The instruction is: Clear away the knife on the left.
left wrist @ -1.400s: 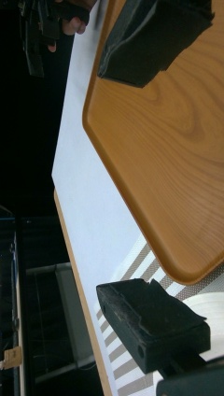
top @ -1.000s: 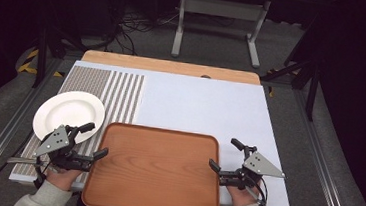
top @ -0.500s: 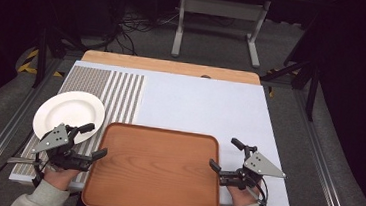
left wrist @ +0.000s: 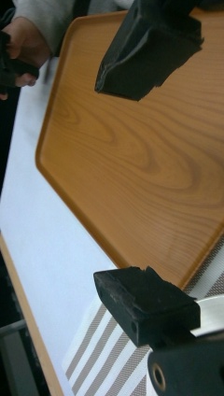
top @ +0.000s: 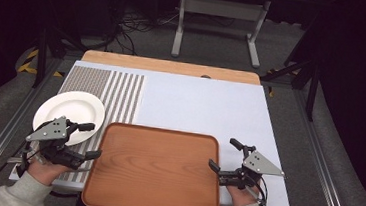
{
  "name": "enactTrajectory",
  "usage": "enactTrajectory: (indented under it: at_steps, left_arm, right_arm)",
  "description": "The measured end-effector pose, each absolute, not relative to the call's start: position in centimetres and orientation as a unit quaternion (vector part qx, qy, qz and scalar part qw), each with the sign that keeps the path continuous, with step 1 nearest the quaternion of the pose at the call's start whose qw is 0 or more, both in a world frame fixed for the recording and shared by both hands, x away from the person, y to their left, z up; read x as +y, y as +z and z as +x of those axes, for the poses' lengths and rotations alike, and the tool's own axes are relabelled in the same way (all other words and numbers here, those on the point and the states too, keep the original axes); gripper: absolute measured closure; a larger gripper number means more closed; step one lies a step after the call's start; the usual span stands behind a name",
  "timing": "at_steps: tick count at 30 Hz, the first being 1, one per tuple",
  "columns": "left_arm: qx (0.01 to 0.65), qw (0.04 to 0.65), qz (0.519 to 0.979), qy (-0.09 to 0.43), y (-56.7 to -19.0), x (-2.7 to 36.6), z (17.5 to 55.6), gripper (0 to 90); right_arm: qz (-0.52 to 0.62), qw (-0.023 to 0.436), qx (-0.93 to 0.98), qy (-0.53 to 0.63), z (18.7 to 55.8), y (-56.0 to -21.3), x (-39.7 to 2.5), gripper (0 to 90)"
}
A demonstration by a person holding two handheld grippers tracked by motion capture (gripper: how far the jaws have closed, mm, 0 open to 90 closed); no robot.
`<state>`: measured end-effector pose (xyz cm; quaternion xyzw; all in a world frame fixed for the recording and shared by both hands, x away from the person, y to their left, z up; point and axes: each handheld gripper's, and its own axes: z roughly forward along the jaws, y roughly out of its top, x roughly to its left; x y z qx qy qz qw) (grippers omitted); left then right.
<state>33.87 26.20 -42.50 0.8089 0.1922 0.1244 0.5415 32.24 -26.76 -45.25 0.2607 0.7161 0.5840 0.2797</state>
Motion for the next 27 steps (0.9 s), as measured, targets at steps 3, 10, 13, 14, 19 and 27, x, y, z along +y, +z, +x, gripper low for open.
enactTrajectory:
  at_steps: [3, 10, 13, 14, 19, 27]
  left_arm:
    - [0.181, 0.526, 0.822, 0.125, -42.0, 26.4, 33.9, 12.5]
    - [0.174, 0.492, 0.845, 0.117, -41.3, 26.9, 33.8, 13.4]
    - [0.167, 0.472, 0.858, 0.114, -41.0, 27.2, 33.8, 13.5]
    - [0.165, 0.466, 0.862, 0.113, -41.0, 27.2, 33.8, 13.6]
    - [0.153, 0.422, 0.888, 0.098, -40.6, 27.5, 33.9, 13.9]
    - [0.134, 0.362, 0.917, 0.100, -40.0, 28.1, 33.7, 17.3]
  right_arm:
    - [0.262, 0.278, 0.716, 0.584, 32.3, -45.3, -26.8, 0.9]
    - [0.262, 0.274, 0.717, 0.585, 32.3, -45.3, -26.7, 0.8]
    - [0.262, 0.273, 0.717, 0.585, 32.3, -45.3, -26.7, 0.9]
    - [0.262, 0.273, 0.717, 0.585, 32.3, -45.3, -26.7, 0.9]
    - [0.262, 0.274, 0.717, 0.585, 32.2, -45.3, -26.8, 0.8]
    - [0.261, 0.274, 0.717, 0.585, 32.2, -45.2, -26.8, 0.9]
